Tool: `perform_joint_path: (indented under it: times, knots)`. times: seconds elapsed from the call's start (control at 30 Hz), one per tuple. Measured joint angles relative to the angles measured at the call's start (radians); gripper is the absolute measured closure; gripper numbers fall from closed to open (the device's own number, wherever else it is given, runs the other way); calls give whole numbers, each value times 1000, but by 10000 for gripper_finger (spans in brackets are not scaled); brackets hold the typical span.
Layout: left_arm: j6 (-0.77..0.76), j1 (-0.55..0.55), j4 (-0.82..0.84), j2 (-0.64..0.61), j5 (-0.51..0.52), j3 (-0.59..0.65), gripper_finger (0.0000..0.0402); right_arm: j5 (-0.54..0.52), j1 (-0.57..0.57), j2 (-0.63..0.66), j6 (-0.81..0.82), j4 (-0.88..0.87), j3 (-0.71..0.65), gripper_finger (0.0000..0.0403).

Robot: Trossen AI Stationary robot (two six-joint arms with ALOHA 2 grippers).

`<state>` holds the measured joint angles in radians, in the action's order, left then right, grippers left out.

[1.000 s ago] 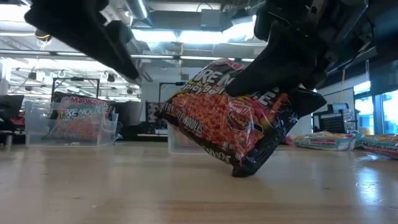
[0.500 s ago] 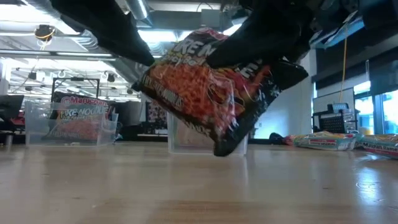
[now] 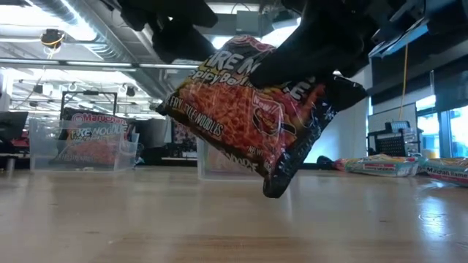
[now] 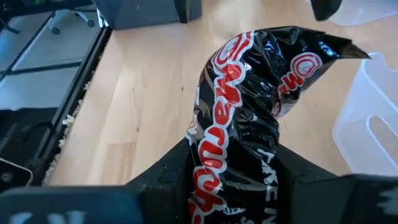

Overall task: Sort Maruchan noodles
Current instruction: Put the black noodle pack into the left transparent bin

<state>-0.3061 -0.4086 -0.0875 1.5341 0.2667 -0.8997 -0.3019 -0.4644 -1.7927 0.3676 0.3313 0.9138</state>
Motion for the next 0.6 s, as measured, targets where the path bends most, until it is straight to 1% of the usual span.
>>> perform_joint_path:
  times: [0.17,0.3,0.47,0.6]
  knots:
    - [52,29,-7,23,-31,0,119,-3,13,0,-14,12,0,278]
    - [35,50,-13,38,-119,2,117,-6,28,0,6,7,0,278]
    - [21,45,-1,38,-138,2,121,-4,25,0,-27,10,0,278]
    - [21,54,4,38,-128,2,121,-25,26,0,-49,9,0,278]
